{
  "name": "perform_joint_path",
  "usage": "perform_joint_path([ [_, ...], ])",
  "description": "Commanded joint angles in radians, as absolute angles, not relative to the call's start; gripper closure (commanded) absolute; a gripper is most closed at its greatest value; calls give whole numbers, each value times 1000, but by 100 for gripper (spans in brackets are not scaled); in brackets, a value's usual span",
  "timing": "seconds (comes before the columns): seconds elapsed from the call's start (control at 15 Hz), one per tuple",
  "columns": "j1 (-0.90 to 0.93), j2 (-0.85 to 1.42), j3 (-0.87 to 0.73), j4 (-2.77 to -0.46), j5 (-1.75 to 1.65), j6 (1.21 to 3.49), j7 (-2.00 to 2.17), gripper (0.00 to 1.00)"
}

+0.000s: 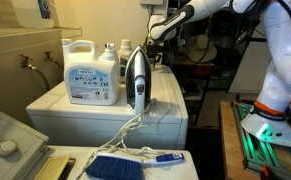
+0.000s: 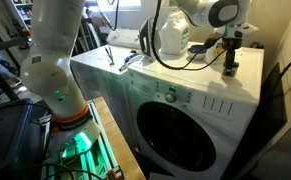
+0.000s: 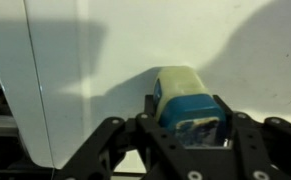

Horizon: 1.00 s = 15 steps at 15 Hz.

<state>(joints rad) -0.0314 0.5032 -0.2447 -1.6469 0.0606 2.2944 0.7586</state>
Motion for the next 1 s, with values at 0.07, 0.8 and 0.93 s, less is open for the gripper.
perform_joint_path([
  [0.07,-20,397,-237,-1757,36,2314,795,1],
  [0.8,-28,339,-226,-1785,36,2316,791,86],
  [0.93,-28,333,-223,-1786,38,2316,789,100],
])
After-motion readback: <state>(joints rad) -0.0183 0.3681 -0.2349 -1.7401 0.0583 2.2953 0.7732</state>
